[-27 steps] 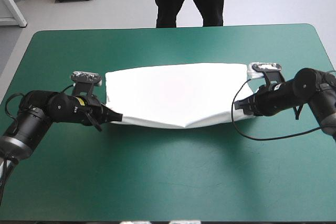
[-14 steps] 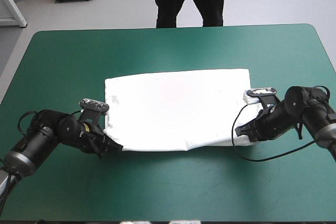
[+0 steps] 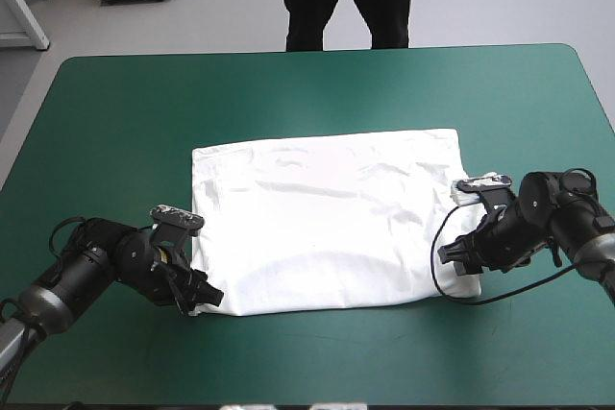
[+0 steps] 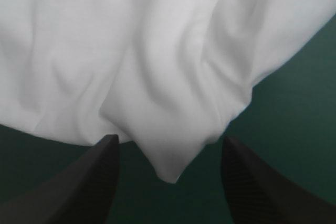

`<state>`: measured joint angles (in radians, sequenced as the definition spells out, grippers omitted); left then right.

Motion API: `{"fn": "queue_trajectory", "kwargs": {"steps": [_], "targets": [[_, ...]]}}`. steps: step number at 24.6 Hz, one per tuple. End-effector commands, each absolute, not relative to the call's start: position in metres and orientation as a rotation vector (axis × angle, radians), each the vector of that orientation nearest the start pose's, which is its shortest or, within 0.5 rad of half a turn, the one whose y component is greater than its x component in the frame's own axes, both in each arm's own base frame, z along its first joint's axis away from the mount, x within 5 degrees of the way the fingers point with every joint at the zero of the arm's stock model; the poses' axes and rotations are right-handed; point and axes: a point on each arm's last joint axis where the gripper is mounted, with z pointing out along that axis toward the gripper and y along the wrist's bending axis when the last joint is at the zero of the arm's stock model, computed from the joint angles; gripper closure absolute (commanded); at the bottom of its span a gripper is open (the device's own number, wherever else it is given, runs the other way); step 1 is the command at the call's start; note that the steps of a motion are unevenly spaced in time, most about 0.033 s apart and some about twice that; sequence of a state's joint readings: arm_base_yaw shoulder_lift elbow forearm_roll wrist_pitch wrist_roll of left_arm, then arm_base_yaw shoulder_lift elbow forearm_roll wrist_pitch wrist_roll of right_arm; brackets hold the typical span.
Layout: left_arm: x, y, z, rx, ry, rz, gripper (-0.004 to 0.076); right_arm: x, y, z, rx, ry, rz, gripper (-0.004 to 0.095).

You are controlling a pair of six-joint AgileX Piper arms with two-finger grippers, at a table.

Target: Fold the cloth

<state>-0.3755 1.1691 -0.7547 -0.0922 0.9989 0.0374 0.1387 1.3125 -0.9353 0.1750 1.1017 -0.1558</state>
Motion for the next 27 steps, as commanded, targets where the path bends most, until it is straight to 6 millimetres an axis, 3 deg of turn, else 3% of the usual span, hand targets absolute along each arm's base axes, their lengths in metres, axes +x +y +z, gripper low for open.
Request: {"fn": "queue_trajectory", "kwargs": {"steps": [1,3,7,10,12,16,22,27], "targets": [[0.176,-0.079,0.271,0.514,2.825,-0.207,0.0283,0.223,0.042,0.284,-0.324,2.856,0.182,0.0283],[0.179,-0.08,0.3,0.529,2.817,-0.21,0.0283,0.222,0.038,0.302,-0.297,2.809,0.113,0.0282],[0.192,-0.089,0.402,0.48,2.471,-0.328,0.0284,0.234,0.019,0.356,-0.104,2.632,-0.141,0.0282],[0.192,-0.092,0.435,0.459,2.331,-0.392,0.0284,0.245,0.018,0.36,-0.079,2.592,-0.161,0.0283],[0.189,-0.093,0.452,0.468,2.263,-0.426,0.0284,0.262,0.021,0.348,-0.066,2.607,-0.155,0.0283],[0.186,-0.092,0.457,0.479,2.267,-0.426,0.0284,0.294,0.026,0.316,-0.047,2.652,-0.145,0.0283],[0.183,-0.091,0.454,0.49,2.301,-0.423,0.0284,0.317,0.017,0.28,0.004,2.756,-0.205,0.0283],[0.183,-0.091,0.454,0.491,2.304,-0.42,0.0284,0.328,0.005,0.264,0.044,2.785,-0.188,0.0283]]}}
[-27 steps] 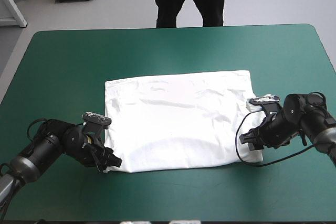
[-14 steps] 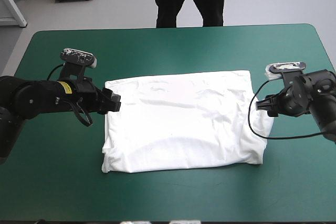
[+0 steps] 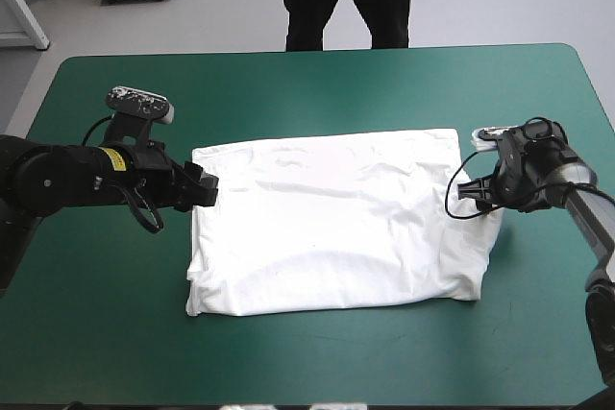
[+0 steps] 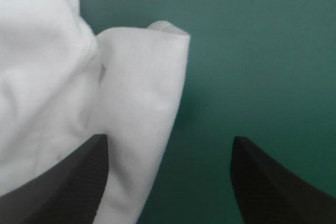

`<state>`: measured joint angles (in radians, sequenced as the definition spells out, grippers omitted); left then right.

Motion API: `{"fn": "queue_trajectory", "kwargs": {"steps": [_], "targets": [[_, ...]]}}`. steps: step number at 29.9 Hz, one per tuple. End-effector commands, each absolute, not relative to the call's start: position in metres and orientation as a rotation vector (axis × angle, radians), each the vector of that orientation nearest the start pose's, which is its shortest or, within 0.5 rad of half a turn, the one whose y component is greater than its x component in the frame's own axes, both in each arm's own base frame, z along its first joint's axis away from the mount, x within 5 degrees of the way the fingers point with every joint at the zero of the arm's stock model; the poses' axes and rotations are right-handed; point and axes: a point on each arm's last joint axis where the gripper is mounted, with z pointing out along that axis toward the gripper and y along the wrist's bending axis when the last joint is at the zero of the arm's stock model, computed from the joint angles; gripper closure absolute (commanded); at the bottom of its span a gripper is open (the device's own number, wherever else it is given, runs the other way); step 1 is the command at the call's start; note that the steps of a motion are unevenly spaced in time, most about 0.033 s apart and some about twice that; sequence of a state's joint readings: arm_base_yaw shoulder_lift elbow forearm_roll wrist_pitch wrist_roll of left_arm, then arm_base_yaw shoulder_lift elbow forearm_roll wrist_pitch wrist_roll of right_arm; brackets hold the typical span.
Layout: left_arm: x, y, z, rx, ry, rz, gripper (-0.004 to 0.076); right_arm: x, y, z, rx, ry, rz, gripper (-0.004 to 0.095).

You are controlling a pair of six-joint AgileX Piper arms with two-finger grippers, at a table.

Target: Fold the cloth

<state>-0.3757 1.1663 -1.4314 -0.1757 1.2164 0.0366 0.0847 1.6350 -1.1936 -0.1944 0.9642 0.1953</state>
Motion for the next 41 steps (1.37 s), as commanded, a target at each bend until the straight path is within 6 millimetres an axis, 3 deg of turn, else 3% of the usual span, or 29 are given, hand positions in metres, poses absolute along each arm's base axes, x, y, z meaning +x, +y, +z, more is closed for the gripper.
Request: {"fn": "queue_trajectory", "kwargs": {"steps": [1,5,8,14,17,21,24,31,33,36,41], "targets": [[0.183,-0.091,0.454,0.491,2.304,-0.42,0.0284,0.329,0.004,0.262,0.042,2.786,-0.184,0.0286],[0.184,-0.091,0.454,0.49,2.301,-0.418,0.0284,0.335,0.004,0.248,0.002,2.825,-0.169,0.0354],[0.184,-0.091,0.454,0.49,2.3,-0.418,0.0284,0.34,0.006,0.235,0.01,2.863,-0.141,0.0468],[0.18,-0.09,0.451,0.5,2.354,-0.415,0.0284,0.345,0.01,0.215,-0.015,2.925,-0.092,0.0806],[0.175,-0.088,0.453,0.504,2.356,-0.414,0.0284,0.346,0.01,0.214,-0.015,2.924,-0.091,0.0924],[0.169,-0.085,0.462,0.499,2.314,-0.409,0.0284,0.345,0.01,0.215,-0.03,2.934,-0.103,0.0925],[0.163,-0.082,0.471,0.496,2.279,-0.401,0.0284,0.347,0.012,0.227,-0.025,2.951,-0.072,0.0925],[0.153,-0.076,0.477,0.495,2.258,-0.384,0.0284,0.354,0.029,0.299,-0.074,2.789,0.176,0.0925],[0.153,-0.076,0.477,0.498,2.266,-0.383,0.0284,0.353,0.037,0.311,-0.108,2.763,0.268,0.0925],[0.153,-0.076,0.477,0.498,2.267,-0.383,0.0284,0.351,0.054,0.316,-0.172,2.749,0.319,0.0925],[0.153,-0.077,0.478,0.494,2.255,-0.385,0.0287,0.351,0.089,0.301,-0.324,2.77,0.321,0.0925]]}}
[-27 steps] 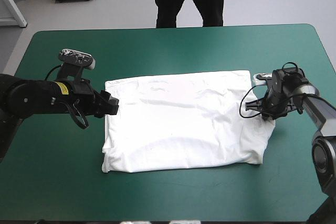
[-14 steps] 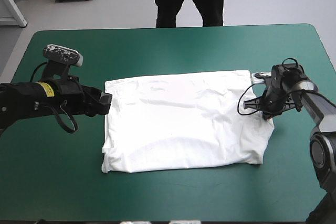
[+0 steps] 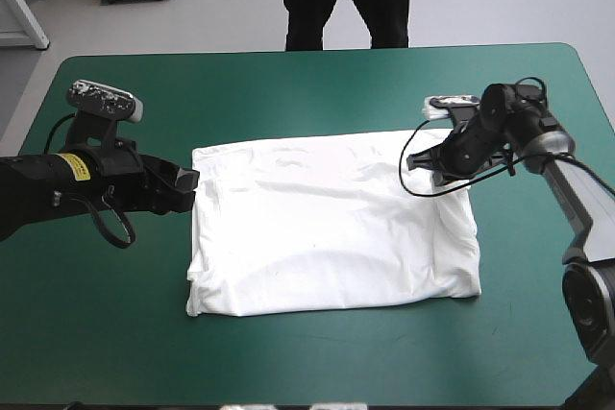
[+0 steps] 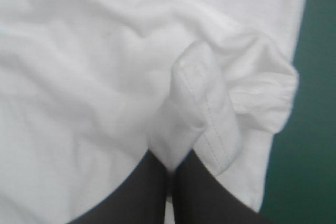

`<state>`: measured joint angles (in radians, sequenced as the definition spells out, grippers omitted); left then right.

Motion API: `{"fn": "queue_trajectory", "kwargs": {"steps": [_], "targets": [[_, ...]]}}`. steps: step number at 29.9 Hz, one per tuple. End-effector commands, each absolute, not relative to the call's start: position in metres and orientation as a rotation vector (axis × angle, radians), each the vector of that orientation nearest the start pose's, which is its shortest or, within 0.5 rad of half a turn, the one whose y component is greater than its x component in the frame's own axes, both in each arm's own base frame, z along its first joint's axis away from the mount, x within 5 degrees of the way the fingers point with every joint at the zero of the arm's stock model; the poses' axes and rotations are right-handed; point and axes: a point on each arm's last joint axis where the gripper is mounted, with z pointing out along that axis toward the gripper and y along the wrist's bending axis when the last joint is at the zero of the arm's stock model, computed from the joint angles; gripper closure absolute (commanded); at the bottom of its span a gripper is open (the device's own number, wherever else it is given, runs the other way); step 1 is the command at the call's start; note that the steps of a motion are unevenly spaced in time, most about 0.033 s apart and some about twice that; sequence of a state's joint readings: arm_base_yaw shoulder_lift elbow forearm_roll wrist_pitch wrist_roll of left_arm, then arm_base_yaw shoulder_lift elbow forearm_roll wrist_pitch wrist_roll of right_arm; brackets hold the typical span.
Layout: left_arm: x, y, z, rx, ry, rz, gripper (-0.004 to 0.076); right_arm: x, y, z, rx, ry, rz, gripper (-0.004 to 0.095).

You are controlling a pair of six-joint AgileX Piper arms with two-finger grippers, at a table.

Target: Fold the cloth

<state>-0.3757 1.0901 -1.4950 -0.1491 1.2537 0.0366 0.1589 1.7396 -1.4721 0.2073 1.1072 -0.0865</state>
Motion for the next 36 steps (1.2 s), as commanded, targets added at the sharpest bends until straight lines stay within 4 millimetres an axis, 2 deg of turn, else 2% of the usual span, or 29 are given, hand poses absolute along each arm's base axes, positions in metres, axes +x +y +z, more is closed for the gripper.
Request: {"fn": "queue_trajectory", "kwargs": {"steps": [1,5,11,14,17,21,22,25,30,34,36], "targets": [[0.154,-0.077,0.478,0.494,2.253,-0.385,0.0287,0.352,0.095,0.296,-0.347,2.774,0.321,0.0925],[0.154,-0.077,0.478,0.493,2.251,-0.385,0.0287,0.359,0.116,0.275,-0.423,2.793,0.308,0.0925],[0.154,-0.076,0.478,0.493,2.253,-0.38,0.0287,0.367,0.127,0.245,-0.493,2.861,0.263,0.0912],[0.154,-0.075,0.477,0.491,2.259,-0.367,0.0287,0.367,0.127,0.242,-0.534,2.866,0.256,0.0801],[0.153,-0.075,0.476,0.492,2.274,-0.358,0.0287,0.368,0.127,0.248,-0.553,2.859,0.247,0.0574],[0.153,-0.074,0.475,0.49,2.286,-0.352,0.0287,0.369,0.127,0.272,-0.573,2.832,0.229,0.0281],[0.153,-0.074,0.475,0.49,2.286,-0.352,0.0287,0.369,0.126,0.278,-0.574,2.82,0.219,0.0255],[0.154,-0.072,0.475,0.46,2.293,-0.336,0.0287,0.36,0.119,0.306,-0.568,2.767,0.164,0.0257],[0.152,-0.066,0.472,0.36,2.318,-0.297,0.0287,0.328,0.104,0.358,-0.539,2.667,0.098,0.0294],[0.149,-0.065,0.454,0.302,2.384,-0.308,0.0287,0.3,0.091,0.393,-0.49,2.588,0.051,0.0304],[0.151,-0.065,0.437,0.283,2.447,-0.303,0.0287,0.286,0.084,0.409,-0.459,2.547,0.025,0.0305]]}}
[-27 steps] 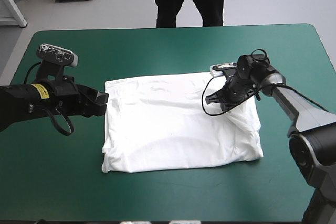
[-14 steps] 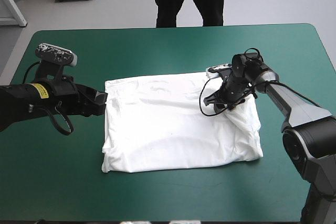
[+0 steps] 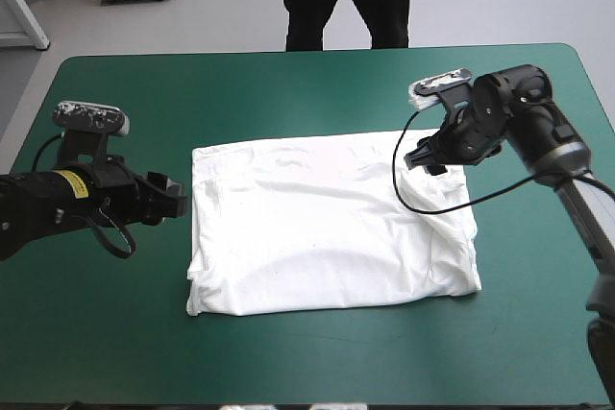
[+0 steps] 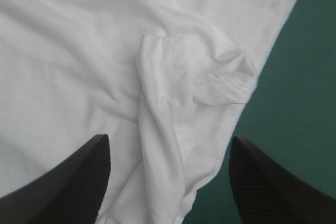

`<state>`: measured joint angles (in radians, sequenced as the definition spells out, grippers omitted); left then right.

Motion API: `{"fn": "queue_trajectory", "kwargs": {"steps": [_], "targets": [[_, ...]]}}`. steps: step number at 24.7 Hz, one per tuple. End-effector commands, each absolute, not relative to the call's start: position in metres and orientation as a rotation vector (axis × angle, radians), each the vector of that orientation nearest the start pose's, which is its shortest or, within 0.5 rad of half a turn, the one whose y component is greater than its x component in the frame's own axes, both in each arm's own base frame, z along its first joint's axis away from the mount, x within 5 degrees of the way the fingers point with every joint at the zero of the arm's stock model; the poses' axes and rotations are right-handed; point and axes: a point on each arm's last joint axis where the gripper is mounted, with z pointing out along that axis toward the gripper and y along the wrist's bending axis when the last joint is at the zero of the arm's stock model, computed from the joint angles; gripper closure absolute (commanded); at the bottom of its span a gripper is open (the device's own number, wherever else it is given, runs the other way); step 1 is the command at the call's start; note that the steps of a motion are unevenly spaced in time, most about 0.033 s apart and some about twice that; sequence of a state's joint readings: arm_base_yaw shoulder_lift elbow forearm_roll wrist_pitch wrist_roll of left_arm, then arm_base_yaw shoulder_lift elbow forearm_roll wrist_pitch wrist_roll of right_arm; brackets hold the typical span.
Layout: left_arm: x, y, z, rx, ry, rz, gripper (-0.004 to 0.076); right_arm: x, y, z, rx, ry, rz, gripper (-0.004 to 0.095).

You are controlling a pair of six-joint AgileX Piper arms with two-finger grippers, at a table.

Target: Fold the cloth

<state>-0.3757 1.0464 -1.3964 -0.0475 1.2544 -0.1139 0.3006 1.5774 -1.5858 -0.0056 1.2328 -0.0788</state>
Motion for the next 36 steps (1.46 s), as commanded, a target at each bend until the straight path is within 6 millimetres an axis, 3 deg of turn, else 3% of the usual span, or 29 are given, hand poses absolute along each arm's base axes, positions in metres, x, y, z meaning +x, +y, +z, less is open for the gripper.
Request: {"fn": "queue_trajectory", "kwargs": {"steps": [1,7,12,16,23,31,34,36], "targets": [[0.153,-0.066,0.426,0.276,2.485,-0.296,0.0287,0.279,0.081,0.415,-0.445,2.526,0.023,0.0304],[0.163,-0.064,0.35,0.25,2.722,-0.148,0.0286,0.251,0.071,0.433,-0.389,2.47,0.024,0.0304],[0.164,-0.066,0.293,0.158,2.775,-0.182,0.0278,0.24,0.066,0.419,-0.383,2.513,0.0,0.0304],[0.167,-0.07,0.259,0.106,2.816,-0.196,0.0278,0.238,0.067,0.408,-0.39,2.548,0.008,0.0306],[0.183,-0.099,0.22,0.2,2.903,-0.133,0.0278,0.237,0.066,0.402,-0.376,2.572,0.011,0.0306],[0.192,-0.103,0.208,0.205,2.918,-0.116,0.0288,0.218,0.062,0.349,-0.408,2.724,-0.001,0.0303],[0.193,-0.104,0.208,0.204,2.905,-0.124,0.0353,0.213,0.066,0.328,-0.435,2.786,0.067,0.0303],[0.194,-0.104,0.208,0.204,2.897,-0.129,0.0451,0.211,0.068,0.32,-0.443,2.812,0.105,0.0303]]}}
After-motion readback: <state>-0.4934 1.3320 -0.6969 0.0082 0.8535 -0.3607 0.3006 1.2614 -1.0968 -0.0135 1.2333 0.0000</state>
